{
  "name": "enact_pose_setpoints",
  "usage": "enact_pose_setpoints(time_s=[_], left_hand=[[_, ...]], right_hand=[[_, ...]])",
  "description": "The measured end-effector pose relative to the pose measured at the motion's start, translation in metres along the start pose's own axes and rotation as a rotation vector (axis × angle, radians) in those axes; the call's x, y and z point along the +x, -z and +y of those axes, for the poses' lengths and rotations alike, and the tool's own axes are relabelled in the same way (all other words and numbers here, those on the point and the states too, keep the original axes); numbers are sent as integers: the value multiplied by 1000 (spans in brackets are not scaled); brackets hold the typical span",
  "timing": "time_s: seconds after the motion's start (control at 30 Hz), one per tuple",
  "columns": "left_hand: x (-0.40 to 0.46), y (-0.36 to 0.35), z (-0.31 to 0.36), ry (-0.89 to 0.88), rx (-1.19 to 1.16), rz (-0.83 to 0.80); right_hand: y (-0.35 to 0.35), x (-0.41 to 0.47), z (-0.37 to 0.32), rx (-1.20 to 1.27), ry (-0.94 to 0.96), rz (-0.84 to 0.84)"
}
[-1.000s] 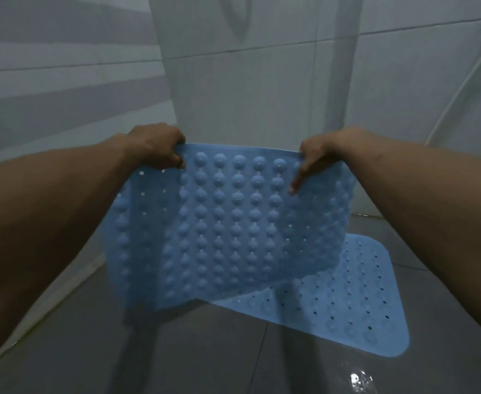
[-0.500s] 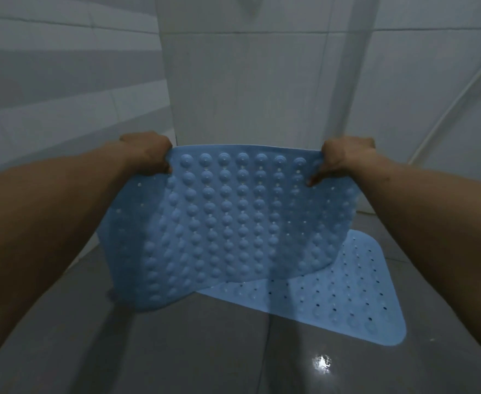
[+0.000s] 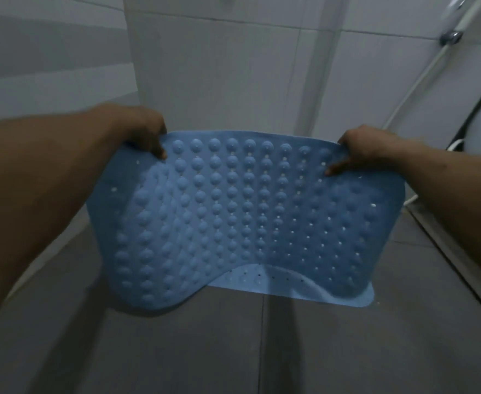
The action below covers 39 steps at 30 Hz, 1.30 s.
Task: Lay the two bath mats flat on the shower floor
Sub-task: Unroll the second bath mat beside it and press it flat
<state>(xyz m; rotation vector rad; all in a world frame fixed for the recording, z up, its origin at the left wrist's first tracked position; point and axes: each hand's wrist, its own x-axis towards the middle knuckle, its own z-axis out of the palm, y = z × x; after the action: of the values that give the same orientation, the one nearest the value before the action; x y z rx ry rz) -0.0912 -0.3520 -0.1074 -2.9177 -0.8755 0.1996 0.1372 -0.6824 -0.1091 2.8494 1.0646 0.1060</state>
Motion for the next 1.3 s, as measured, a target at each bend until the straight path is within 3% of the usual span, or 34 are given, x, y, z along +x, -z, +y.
enact_pose_setpoints(time_s=[0.17, 0.27, 0.47, 0.6, 0.87, 0.93, 1.1, 1.3], left_hand=[[-2, 32, 17, -36, -33, -154], [0, 33, 29, -41, -94, -296], [11, -41, 43, -68, -48, -615], [19, -120, 56, -207, 103, -630], [49, -254, 75, -270, 368, -165], [45, -282, 86, -232, 289, -109], [18, -356, 134, -228, -70, -137], [-2, -396, 145, -161, -205, -7]], right_hand=[[19, -17, 0, 53, -45, -160], [15, -20, -5, 39, -94, -345], [-57, -26, -9, -36, -110, -741], [-155, -30, -2, -211, -7, -625], [-275, -37, 31, -324, -115, -395], [-294, -42, 27, -278, -73, -334], [-350, -60, -22, 264, -171, -223], [-388, -90, -62, 222, -254, -170]])
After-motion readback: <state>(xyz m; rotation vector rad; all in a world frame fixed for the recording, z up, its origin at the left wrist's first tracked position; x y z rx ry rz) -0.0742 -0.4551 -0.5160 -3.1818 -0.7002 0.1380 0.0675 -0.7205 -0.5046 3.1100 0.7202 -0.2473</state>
